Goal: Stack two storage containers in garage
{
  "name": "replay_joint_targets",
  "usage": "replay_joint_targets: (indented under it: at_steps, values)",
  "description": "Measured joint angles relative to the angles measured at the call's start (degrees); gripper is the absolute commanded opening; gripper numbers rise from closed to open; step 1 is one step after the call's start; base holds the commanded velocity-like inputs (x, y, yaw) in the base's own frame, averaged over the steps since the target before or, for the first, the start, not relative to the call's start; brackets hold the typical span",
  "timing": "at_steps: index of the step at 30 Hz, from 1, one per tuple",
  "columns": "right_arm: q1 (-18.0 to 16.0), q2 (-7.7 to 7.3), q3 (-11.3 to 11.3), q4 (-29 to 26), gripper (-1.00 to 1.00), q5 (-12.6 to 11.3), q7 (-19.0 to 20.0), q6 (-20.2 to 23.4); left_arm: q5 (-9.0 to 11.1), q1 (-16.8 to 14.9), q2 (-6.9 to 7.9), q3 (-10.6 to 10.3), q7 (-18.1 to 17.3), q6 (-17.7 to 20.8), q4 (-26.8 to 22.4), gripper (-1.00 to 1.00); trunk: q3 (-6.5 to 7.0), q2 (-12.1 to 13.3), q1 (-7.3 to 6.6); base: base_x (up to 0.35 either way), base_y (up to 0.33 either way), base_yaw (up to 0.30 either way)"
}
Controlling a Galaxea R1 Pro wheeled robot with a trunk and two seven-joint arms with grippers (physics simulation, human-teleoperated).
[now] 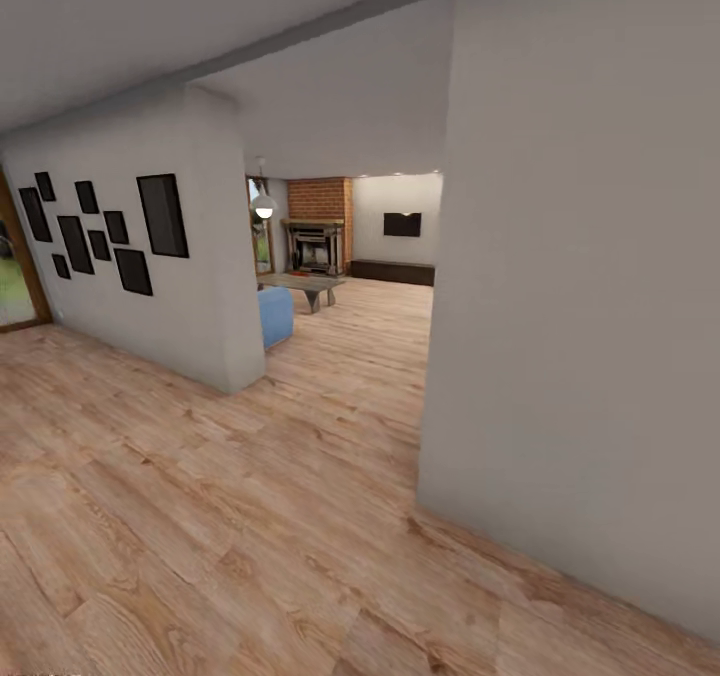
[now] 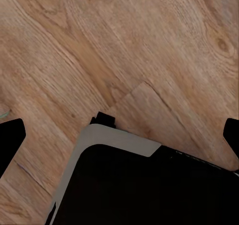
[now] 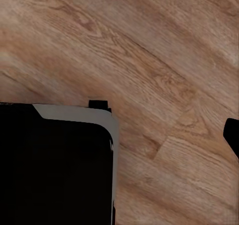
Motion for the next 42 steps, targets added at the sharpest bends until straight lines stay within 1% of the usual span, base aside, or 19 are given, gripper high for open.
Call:
replay_joint_targets:
  at_steps: [19,24,42]
  values:
    - [0.00,0.00,0.00,0.00,1.00,0.00,0.00,0.02,0.00,-0.01,0.00,0.00,-0.02,0.00,0.00,1.00,0.00,0.00,0.00,0.323,0.000,0.273]
    - [0.01,-0.08,0.15,-0.01,1.00,0.41,0.70,0.01,0.00,-0.03,0.00,0.00,-0.01,0.00,0.01,1.00,0.00,0.00,0.00,0.323,0.000,0.033]
    - [0.01,0.05,0.37,-0.02,1.00,0.76,0.70,-0.08,-0.01,-0.03,0.00,0.00,-0.01,0.00,0.01,1.00,0.00,0.00,0.00,0.323,0.000,0.001]
